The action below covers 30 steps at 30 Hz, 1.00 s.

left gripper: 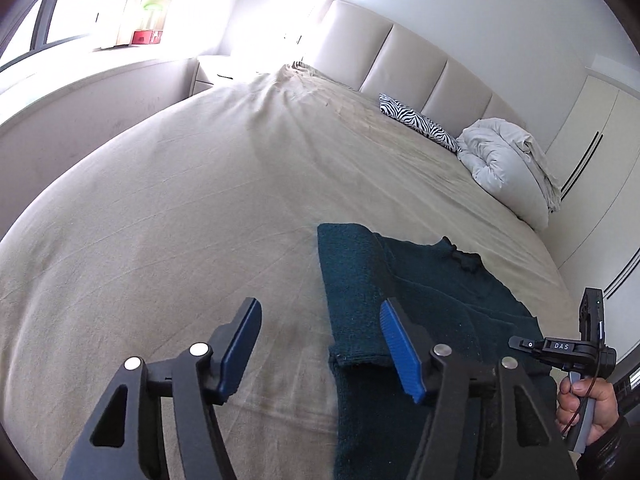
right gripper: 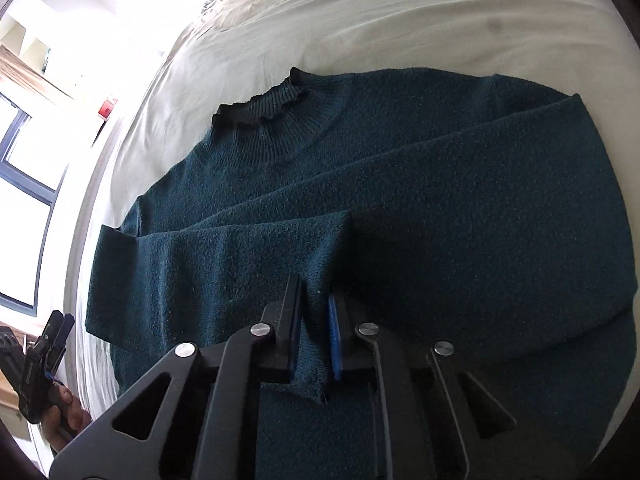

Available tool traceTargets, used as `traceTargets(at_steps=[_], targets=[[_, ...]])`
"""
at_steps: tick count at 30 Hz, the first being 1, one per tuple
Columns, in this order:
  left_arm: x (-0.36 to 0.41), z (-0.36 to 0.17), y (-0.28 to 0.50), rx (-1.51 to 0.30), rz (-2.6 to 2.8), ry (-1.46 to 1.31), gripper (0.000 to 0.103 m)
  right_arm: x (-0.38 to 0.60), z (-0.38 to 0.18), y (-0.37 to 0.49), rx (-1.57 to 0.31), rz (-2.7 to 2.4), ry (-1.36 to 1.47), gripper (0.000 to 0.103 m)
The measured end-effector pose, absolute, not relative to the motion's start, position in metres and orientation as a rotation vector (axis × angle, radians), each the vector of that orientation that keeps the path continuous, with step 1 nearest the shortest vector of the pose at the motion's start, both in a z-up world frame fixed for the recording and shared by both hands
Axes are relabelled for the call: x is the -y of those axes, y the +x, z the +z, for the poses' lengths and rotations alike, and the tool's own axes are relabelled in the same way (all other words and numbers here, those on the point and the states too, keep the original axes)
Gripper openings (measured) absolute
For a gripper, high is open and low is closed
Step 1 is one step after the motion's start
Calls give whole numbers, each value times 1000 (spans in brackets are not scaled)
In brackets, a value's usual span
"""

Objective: Fold small clothes

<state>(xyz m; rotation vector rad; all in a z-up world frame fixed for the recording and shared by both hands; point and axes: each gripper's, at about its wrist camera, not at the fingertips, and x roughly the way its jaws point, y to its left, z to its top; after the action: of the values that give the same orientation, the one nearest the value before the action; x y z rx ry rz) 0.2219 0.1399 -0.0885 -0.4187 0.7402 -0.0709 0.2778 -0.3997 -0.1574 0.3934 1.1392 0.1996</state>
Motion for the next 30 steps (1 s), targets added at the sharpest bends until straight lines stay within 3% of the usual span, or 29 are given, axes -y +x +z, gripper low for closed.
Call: traceTargets(at_steps=[7,22,26,28,29,30], targets=[[-138,-100,237,-779,-70,-422,61,411,-123,282,-1065,189,299,7],[-122,-131,327,-942,-77,-416,59,441,-154,283,-1075,171,283,7],[-109,-129,351,-941,-61,-354,47,438,-155,283,-1065,177,271,7],[-107,-132,357,-953,-48,-344,32,435,-154,283,-1056,176,255,7],[-106,-136,360,-962,-38,-331,17,433,-153,282,-1053,175,242,7],[-105,-139,359,-961,-31,-319,14,432,-152,282,-1051,173,229,7]])
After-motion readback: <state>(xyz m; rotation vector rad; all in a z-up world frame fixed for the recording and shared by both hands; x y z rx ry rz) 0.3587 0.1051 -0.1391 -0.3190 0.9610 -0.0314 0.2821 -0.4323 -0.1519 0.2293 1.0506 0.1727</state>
